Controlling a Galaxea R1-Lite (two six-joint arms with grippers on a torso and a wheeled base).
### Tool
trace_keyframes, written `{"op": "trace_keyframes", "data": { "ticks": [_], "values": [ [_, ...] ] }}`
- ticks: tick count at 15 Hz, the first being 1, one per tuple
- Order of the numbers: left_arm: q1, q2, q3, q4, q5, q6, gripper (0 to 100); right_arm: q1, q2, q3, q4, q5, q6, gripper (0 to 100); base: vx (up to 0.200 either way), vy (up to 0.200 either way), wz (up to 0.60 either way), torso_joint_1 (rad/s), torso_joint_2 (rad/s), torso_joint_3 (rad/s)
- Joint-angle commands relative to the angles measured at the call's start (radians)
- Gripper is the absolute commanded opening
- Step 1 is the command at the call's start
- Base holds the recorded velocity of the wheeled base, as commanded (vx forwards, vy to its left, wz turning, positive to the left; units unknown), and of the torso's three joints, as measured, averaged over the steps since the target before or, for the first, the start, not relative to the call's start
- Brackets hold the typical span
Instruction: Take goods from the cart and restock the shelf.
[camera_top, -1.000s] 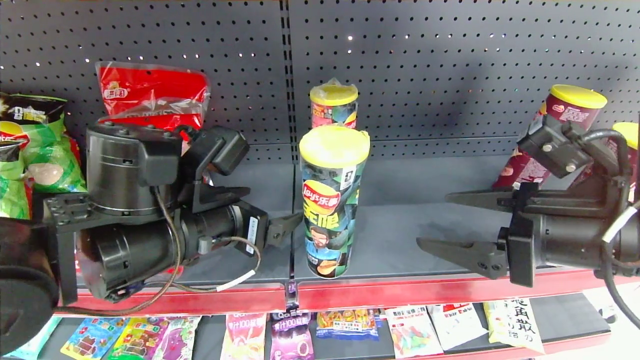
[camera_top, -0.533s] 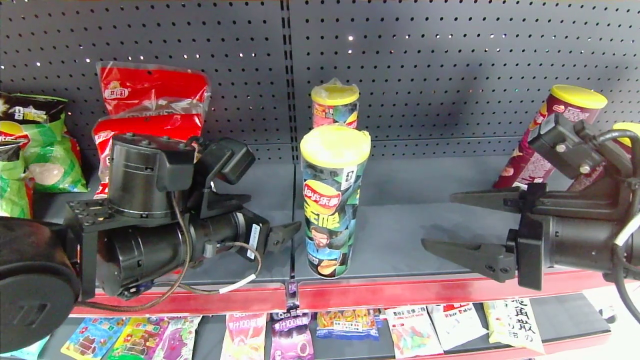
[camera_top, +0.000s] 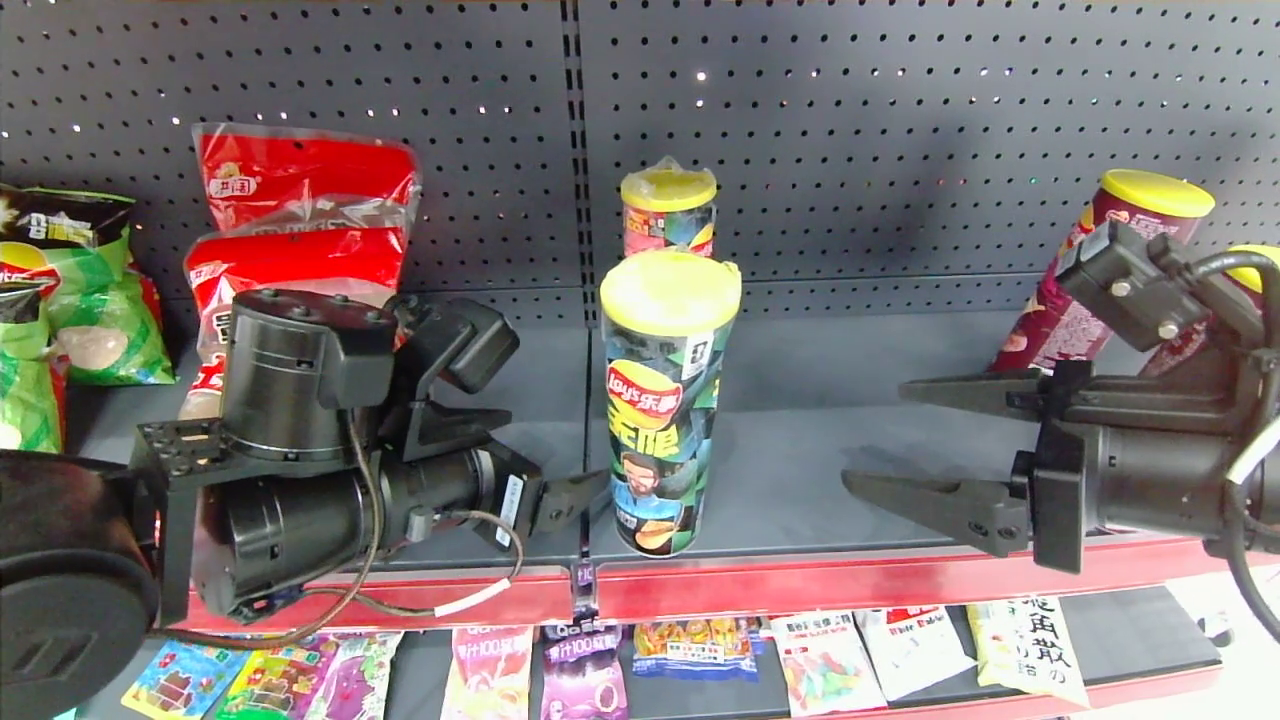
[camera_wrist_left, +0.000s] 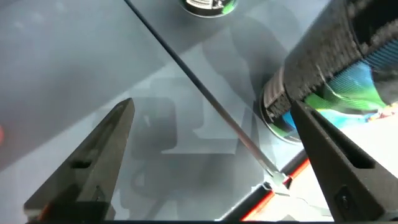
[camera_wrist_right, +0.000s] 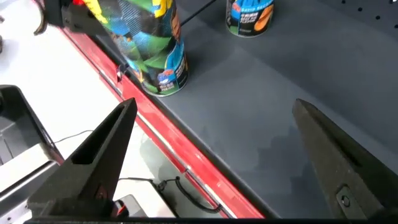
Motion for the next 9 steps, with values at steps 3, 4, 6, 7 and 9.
{"op": "trace_keyframes", "data": {
  "ticks": [3, 4, 6, 7, 9],
  "values": [
    [0.006, -0.004, 0.005, -0.001, 0.003, 0.002, 100, -0.005, 0.009, -0.005, 0.0, 0.0, 0.0, 100, 0.0, 0.0, 0.0, 0.0, 0.0, 0.0],
    [0.026, -0.005, 0.005, -0.001, 0.009, 0.005, 100, -0.005, 0.007, -0.005, 0.0, 0.0, 0.001, 100, 0.0, 0.0, 0.0, 0.0, 0.0, 0.0],
    [0.049, -0.001, -0.001, -0.001, 0.011, 0.028, 100, -0.005, 0.009, -0.005, 0.0, 0.0, 0.001, 100, 0.0, 0.0, 0.0, 0.0, 0.0, 0.0],
    [0.049, 0.005, -0.005, -0.001, 0.009, 0.028, 100, -0.005, 0.009, -0.005, 0.0, 0.0, 0.001, 100, 0.0, 0.0, 0.0, 0.0, 0.0, 0.0],
    [0.046, 0.025, -0.008, -0.001, 0.007, 0.029, 100, -0.005, 0.007, -0.005, -0.002, 0.0, 0.001, 100, 0.0, 0.0, 0.0, 0.0, 0.0, 0.0]
  ]
}}
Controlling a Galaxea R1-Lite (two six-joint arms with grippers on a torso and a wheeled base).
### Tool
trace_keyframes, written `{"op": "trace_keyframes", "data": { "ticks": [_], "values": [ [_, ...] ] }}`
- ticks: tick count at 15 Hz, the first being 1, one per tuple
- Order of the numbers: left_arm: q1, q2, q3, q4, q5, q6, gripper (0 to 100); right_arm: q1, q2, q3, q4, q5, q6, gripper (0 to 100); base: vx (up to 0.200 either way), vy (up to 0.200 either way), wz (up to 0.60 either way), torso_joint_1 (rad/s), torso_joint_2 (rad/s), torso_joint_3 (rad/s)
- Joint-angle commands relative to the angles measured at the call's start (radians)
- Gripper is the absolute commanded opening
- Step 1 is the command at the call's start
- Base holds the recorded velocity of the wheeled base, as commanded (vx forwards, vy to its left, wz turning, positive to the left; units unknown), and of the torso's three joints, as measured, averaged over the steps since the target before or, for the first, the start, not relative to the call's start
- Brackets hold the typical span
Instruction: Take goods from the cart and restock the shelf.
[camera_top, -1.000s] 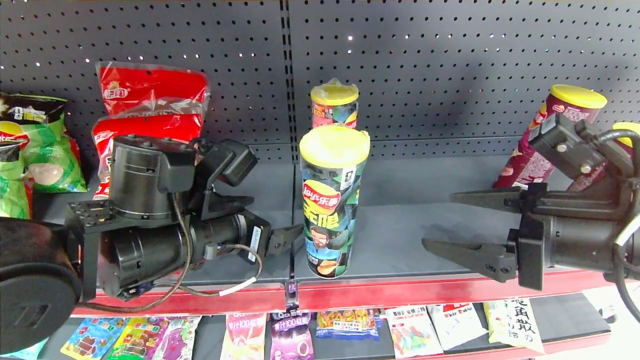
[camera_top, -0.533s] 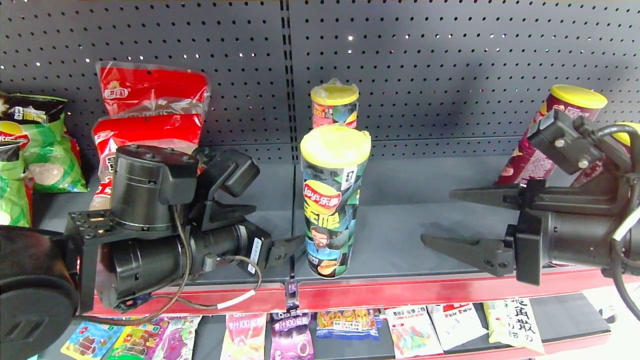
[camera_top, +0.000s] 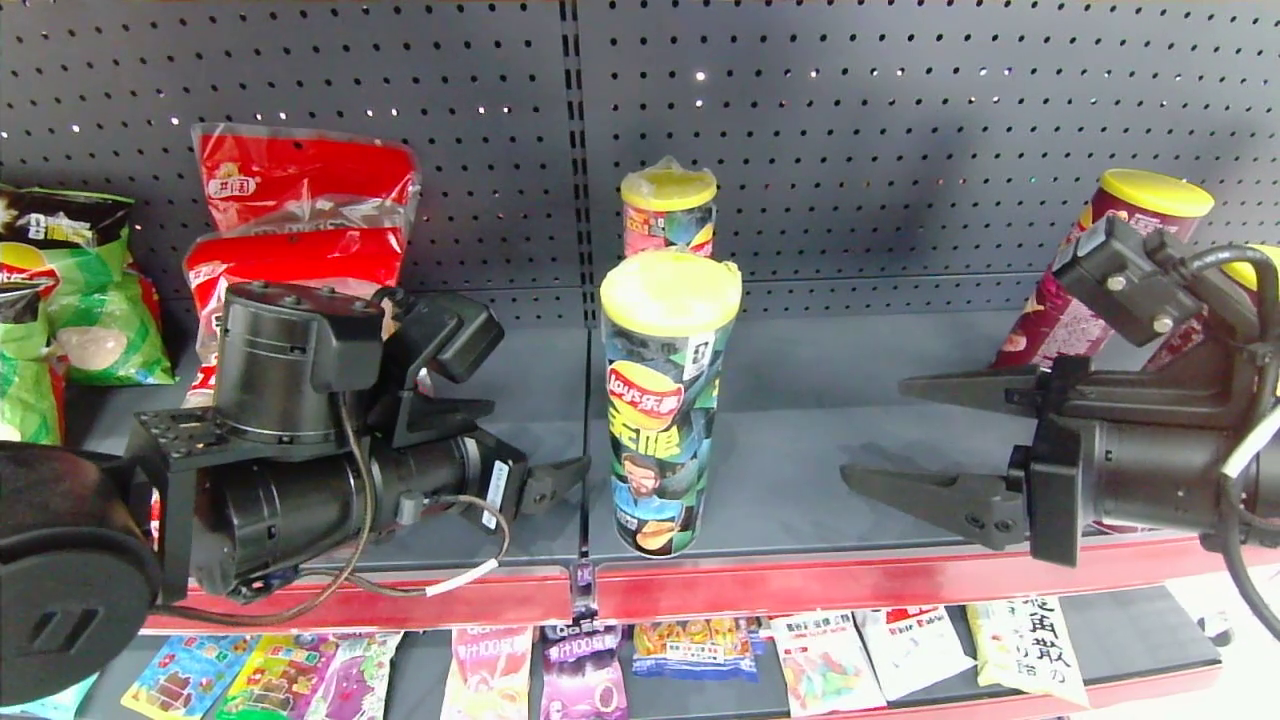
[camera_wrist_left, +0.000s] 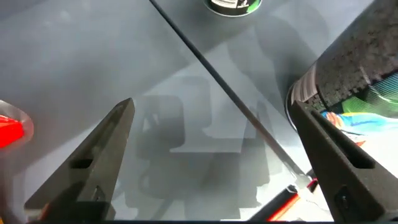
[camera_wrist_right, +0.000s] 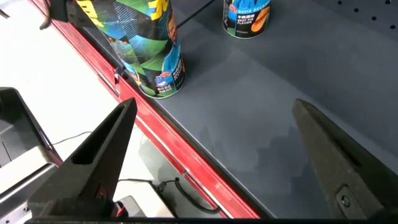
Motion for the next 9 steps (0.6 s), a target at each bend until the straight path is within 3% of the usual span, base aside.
{"op": "trace_keyframes", "data": {
  "ticks": [1, 3, 9],
  "values": [
    [-0.01, 0.033, -0.008, -0.006, -0.003, 0.0, 100, 0.0, 0.0, -0.001, -0.001, 0.001, 0.0, 100, 0.0, 0.0, 0.0, 0.0, 0.0, 0.0],
    [-0.029, 0.062, -0.008, -0.046, -0.006, 0.0, 100, -0.006, -0.005, -0.001, -0.001, 0.001, 0.0, 100, 0.0, 0.0, 0.0, 0.0, 0.0, 0.0],
    [-0.044, 0.051, 0.007, -0.047, -0.014, 0.0, 100, -0.015, -0.006, -0.001, -0.001, 0.001, 0.0, 100, 0.0, 0.0, 0.0, 0.0, 0.0, 0.0]
  ]
}}
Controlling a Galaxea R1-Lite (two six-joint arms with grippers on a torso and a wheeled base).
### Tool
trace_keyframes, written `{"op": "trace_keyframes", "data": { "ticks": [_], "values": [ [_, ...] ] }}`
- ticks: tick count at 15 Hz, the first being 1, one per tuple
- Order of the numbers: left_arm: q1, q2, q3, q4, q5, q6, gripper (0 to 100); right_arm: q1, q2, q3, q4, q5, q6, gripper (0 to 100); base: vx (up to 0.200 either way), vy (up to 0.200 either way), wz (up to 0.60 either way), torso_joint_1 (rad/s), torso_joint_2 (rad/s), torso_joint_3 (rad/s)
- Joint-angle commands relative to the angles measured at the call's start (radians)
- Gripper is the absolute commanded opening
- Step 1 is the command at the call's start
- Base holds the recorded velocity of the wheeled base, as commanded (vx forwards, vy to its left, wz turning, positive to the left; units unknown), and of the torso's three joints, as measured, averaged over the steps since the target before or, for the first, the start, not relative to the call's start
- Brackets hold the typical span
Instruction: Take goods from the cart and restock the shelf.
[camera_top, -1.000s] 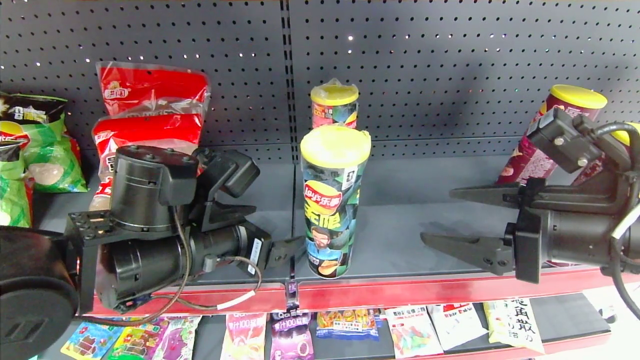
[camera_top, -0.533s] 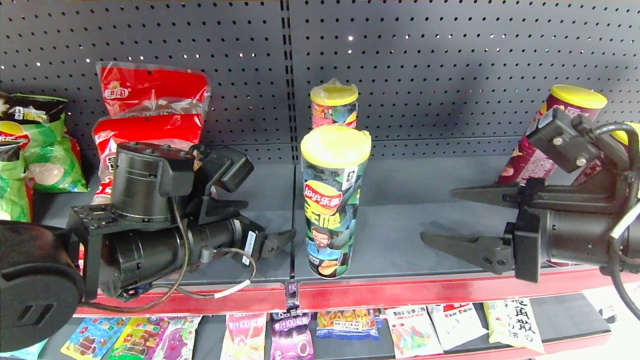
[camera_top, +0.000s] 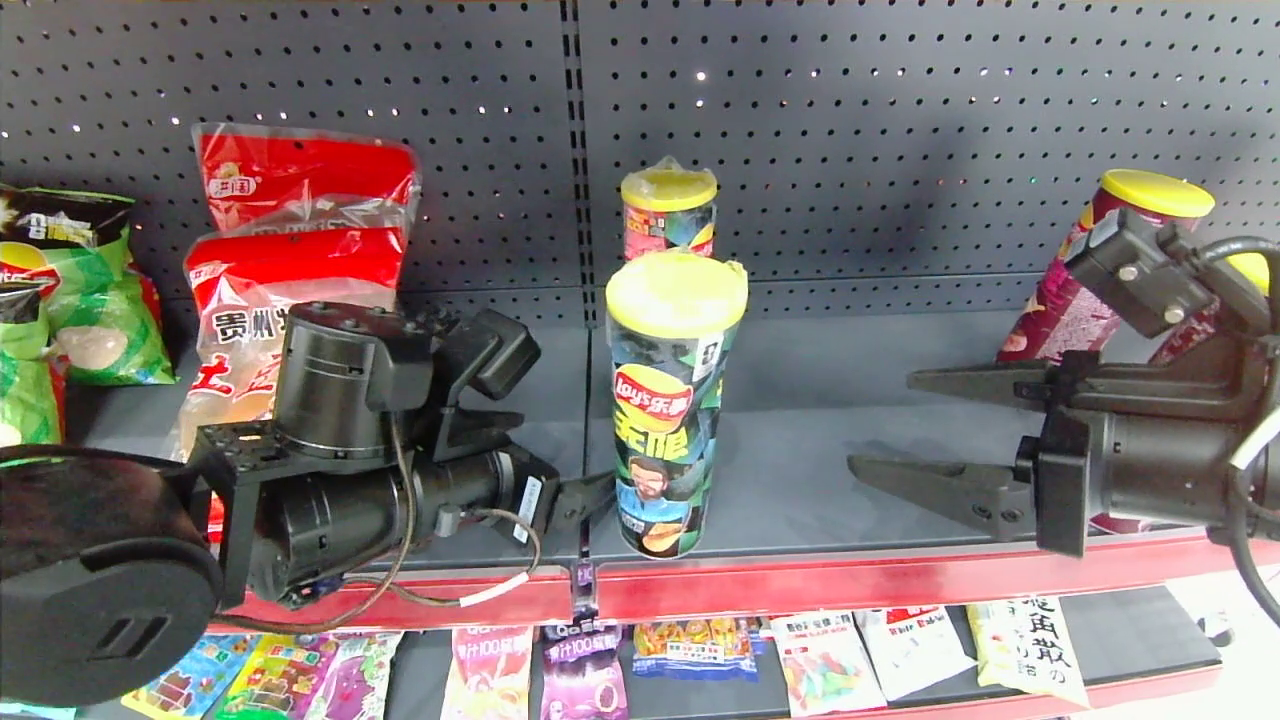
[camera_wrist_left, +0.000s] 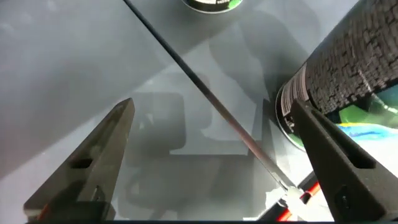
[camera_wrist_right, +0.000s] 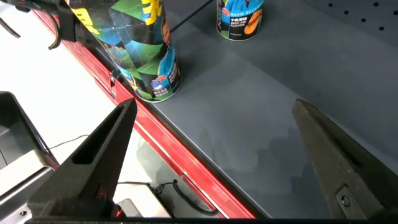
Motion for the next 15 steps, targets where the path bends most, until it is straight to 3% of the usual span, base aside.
{"op": "trace_keyframes", "data": {
  "ticks": [1, 15],
  "values": [
    [-0.008, -0.009, 0.005, 0.001, -0.003, -0.002, 100, 0.0, 0.002, 0.001, -0.001, 0.0, -0.001, 100, 0.0, 0.0, 0.0, 0.0, 0.0, 0.0],
    [-0.053, -0.029, 0.044, -0.001, -0.03, -0.003, 100, -0.001, 0.004, 0.001, -0.001, 0.0, -0.001, 100, 0.0, 0.0, 0.0, 0.0, 0.0, 0.0]
  ]
}}
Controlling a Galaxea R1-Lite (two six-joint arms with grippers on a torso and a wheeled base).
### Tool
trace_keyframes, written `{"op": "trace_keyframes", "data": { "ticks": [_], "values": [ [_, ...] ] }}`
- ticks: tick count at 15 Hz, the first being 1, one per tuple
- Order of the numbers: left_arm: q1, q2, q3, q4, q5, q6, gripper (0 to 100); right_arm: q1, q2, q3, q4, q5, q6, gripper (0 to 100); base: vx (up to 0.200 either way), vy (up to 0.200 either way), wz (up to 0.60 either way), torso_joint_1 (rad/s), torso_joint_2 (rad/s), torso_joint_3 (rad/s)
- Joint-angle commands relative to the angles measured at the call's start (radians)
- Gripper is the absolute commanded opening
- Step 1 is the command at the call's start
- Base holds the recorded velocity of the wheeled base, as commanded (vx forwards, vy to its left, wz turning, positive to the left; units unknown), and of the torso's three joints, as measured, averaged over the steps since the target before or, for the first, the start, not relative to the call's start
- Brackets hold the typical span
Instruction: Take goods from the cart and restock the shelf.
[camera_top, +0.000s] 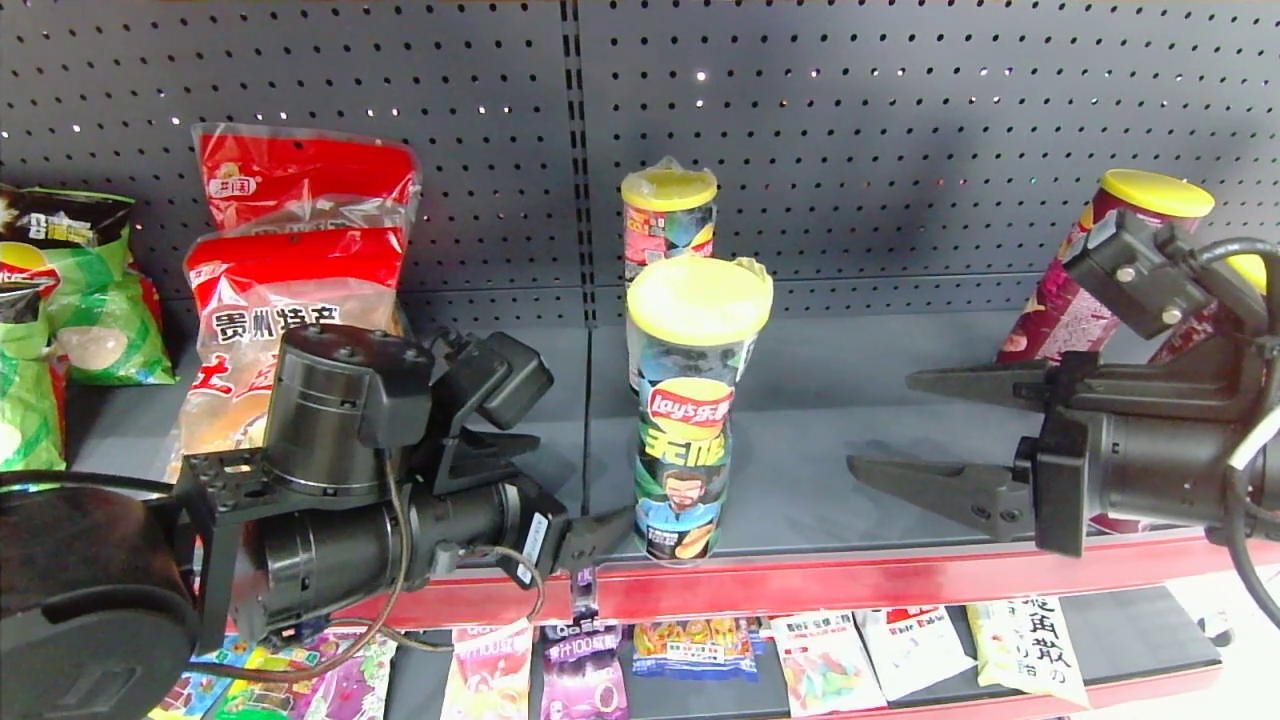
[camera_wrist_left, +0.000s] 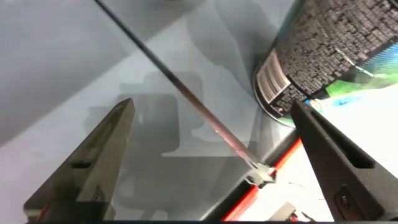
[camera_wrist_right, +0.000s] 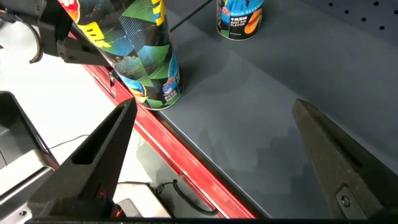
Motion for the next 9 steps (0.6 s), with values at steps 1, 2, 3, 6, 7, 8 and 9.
{"op": "trace_keyframes", "data": {
  "ticks": [1, 2, 3, 6, 7, 8, 9],
  "values": [
    [-0.004, 0.0, 0.003, 0.0, 0.0, 0.0, 100, 0.001, 0.003, 0.0, -0.001, 0.001, 0.0, 100, 0.0, 0.0, 0.0, 0.0, 0.0, 0.0],
    [-0.004, 0.0, 0.003, 0.0, 0.0, 0.0, 100, 0.002, 0.003, -0.002, -0.001, 0.001, 0.0, 100, 0.0, 0.0, 0.0, 0.0, 0.0, 0.0],
    [-0.004, 0.0, 0.005, 0.0, -0.002, 0.0, 100, 0.002, 0.004, -0.002, -0.001, 0.001, 0.0, 100, 0.0, 0.0, 0.0, 0.0, 0.0, 0.0],
    [-0.002, -0.013, 0.012, 0.0, 0.003, 0.0, 100, 0.002, 0.007, 0.003, 0.001, 0.001, 0.0, 100, 0.0, 0.0, 0.0, 0.0, 0.0, 0.0],
    [0.001, -0.036, 0.023, 0.0, 0.012, -0.003, 100, 0.007, 0.012, 0.012, 0.002, 0.002, 0.0, 100, 0.0, 0.0, 0.0, 0.0, 0.0, 0.0],
    [0.007, -0.081, 0.049, 0.001, 0.018, -0.007, 100, 0.011, 0.026, 0.021, 0.002, 0.005, -0.002, 100, 0.0, 0.0, 0.0, 0.0, 0.0, 0.0],
    [0.019, -0.133, 0.088, 0.001, 0.029, -0.007, 100, 0.013, 0.043, 0.028, 0.001, 0.007, -0.003, 100, 0.0, 0.0, 0.0, 0.0, 0.0, 0.0]
  ]
}}
